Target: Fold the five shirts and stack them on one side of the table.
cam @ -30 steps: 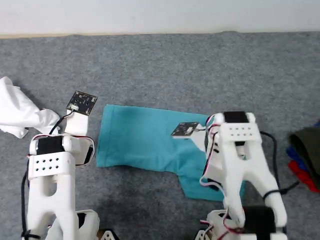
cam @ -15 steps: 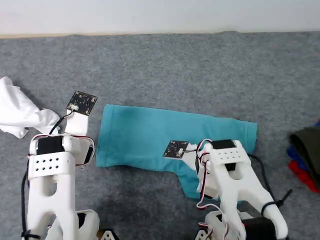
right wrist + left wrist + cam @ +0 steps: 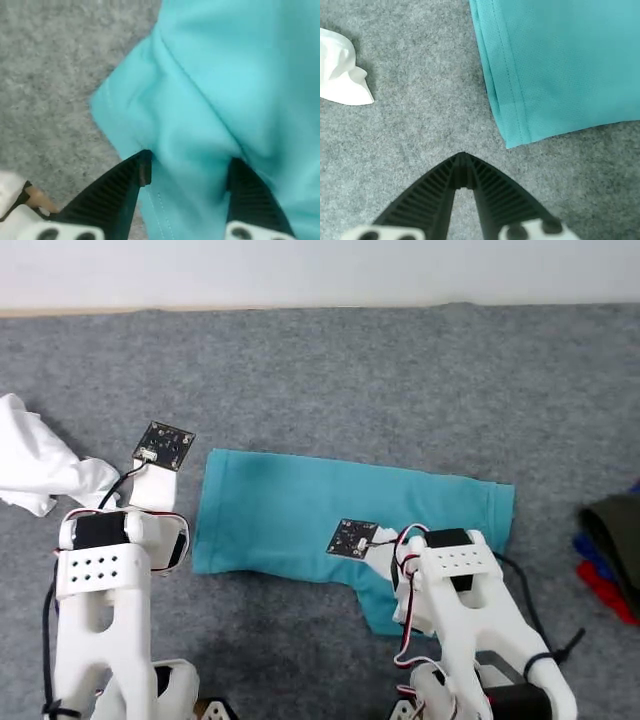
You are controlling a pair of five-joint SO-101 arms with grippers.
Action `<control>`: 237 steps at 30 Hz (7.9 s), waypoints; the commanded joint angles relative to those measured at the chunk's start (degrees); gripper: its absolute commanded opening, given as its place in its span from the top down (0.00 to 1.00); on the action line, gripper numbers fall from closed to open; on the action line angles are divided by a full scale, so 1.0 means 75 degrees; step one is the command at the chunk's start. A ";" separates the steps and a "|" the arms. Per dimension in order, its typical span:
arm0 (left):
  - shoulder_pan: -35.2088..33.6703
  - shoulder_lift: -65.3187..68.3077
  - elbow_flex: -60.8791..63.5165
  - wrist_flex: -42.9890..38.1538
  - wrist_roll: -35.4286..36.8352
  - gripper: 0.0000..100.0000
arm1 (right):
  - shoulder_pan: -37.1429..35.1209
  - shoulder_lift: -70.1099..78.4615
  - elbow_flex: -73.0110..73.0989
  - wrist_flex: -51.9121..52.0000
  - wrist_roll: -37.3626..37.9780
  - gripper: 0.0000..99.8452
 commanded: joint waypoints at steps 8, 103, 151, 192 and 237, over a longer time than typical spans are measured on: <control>0.0023 -0.0141 -0.0240 -0.0129 -0.0082 1.00 | -0.0111 -0.0522 -0.0785 0.1342 -0.0621 0.72; -0.0023 -0.0199 -0.0006 -0.0481 -0.0082 1.00 | 0.0897 0.0838 -0.3962 0.2620 -0.0539 0.71; 0.8275 0.5181 -0.4976 0.1219 -0.0610 1.00 | 1.1493 -0.7625 -0.3012 0.5128 -0.0141 0.85; 0.8428 0.7853 -0.6898 0.1536 -0.0610 1.00 | 1.1774 -0.8199 -0.2379 0.5070 0.0082 0.85; 0.6341 1.0081 -1.3040 0.3423 -0.0082 0.85 | 1.1786 -0.8199 -0.1969 0.5140 0.0082 0.85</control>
